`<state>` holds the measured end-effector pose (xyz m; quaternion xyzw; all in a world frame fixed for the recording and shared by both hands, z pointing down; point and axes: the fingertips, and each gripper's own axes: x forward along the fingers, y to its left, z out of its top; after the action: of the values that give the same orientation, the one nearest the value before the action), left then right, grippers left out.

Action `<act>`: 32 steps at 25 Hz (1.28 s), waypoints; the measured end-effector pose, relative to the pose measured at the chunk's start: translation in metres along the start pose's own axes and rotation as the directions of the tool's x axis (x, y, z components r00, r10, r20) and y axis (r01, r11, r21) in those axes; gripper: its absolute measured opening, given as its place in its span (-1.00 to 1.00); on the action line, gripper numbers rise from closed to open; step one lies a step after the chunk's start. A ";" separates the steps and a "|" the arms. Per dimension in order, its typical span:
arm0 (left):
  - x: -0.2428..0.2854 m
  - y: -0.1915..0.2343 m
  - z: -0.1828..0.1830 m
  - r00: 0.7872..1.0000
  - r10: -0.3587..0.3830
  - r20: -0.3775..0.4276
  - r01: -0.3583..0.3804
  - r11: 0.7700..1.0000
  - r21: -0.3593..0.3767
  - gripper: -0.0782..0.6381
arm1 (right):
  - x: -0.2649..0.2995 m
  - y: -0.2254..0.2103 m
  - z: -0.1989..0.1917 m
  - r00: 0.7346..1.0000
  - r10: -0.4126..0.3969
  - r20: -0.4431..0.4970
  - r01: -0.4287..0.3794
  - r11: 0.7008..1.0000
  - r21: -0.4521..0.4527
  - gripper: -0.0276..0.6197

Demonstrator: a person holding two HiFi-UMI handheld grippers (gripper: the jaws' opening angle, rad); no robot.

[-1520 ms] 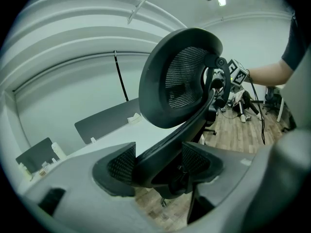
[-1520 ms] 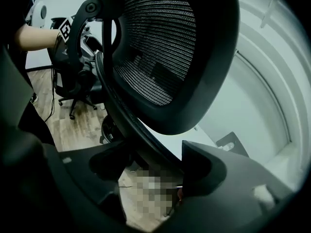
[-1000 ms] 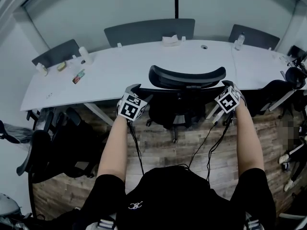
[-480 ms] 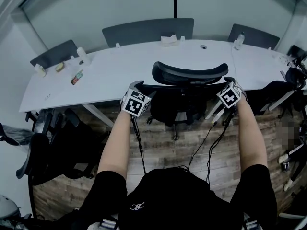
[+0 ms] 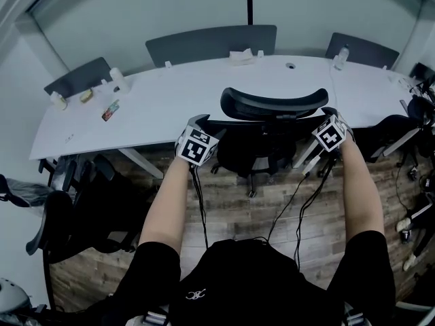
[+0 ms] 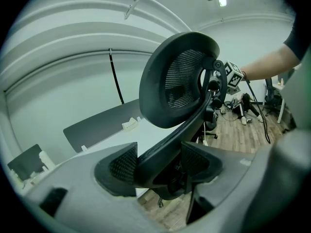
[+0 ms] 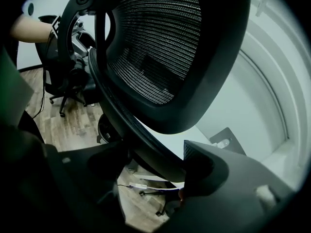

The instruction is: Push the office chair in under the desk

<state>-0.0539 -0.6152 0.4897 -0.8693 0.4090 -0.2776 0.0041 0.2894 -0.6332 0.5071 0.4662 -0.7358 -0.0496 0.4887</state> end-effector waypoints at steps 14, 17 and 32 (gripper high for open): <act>-0.080 -0.027 0.039 0.929 0.233 0.286 -0.168 0.957 -0.235 -0.44 | -0.113 0.032 0.043 0.796 -0.382 0.469 0.195 0.896 0.399 -0.89; -0.106 -0.040 0.043 0.914 0.305 0.268 -0.237 0.936 -0.259 -0.76 | -0.163 0.058 0.066 0.721 -0.432 0.542 0.101 0.839 0.535 -0.89; -0.155 -0.151 0.025 0.942 0.177 0.284 -0.084 0.946 -0.312 -0.76 | -0.226 0.172 0.080 0.686 -0.374 0.625 -0.220 0.712 0.667 -0.90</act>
<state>-0.0145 -0.4099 0.4298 -0.8633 0.4974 -0.0733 -0.0435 0.1382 -0.4007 0.4047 0.5887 -0.8057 0.0298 -0.0586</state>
